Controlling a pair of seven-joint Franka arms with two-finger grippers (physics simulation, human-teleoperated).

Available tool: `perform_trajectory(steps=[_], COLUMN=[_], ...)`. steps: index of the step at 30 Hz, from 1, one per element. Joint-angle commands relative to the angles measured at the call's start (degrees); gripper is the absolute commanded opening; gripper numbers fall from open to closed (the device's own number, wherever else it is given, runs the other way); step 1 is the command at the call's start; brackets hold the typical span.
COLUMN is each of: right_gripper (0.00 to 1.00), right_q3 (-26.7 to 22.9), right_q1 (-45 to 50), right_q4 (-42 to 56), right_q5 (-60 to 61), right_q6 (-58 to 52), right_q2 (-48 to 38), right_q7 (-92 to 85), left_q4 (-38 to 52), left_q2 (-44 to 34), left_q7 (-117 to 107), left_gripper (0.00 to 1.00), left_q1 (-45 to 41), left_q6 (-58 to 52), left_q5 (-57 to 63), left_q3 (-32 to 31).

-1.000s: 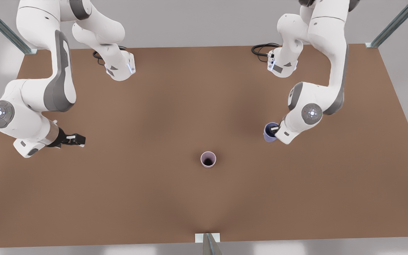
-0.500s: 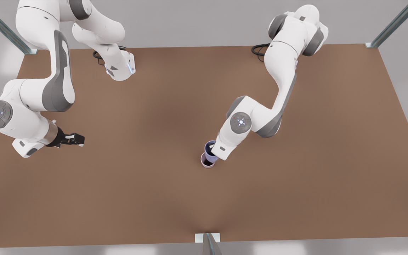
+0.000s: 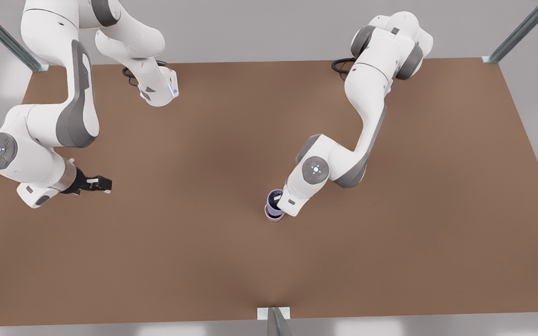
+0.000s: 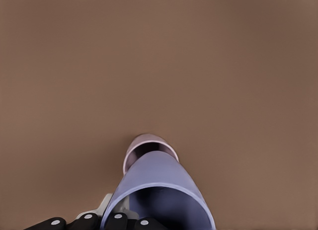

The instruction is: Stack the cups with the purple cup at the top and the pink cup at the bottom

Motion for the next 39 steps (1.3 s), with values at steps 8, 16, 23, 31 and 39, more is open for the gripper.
perform_trajectory(steps=[8, 16, 23, 31, 39], right_gripper=[1.0, 1.0, 1.0, 1.0, 1.0], right_q3=[0.0, 0.0, 0.0, 0.0, 0.0], right_q1=[0.1, 0.0, 0.1, 0.0, 0.1], right_q4=[0.0, 0.0, 0.0, -0.1, 0.0], right_q5=[0.0, 0.0, 0.0, 0.0, 0.0], right_q6=[0.0, 0.0, -0.2, -0.3, -0.9], right_q2=[0.0, 0.0, -0.1, -0.1, -0.1], right_q7=[0.5, 0.3, 0.5, 0.4, 0.6], left_q4=[-0.2, -1.5, -2.9, -3.2, -4.0], left_q2=[0.5, 1.3, 1.4, 2.0, 2.2], left_q7=[0.0, 0.0, 0.0, 0.0, 0.0], left_gripper=[0.21, 0.21, 0.21, 0.21, 0.21], left_q1=[0.3, 0.1, -0.2, -0.3, -0.4], left_q6=[0.5, 1.5, 2.8, 3.7, 5.4], left_q5=[-3.1, -3.2, -3.2, -3.2, -3.1], left_q3=[0.0, -0.1, -0.1, -0.7, -0.7])
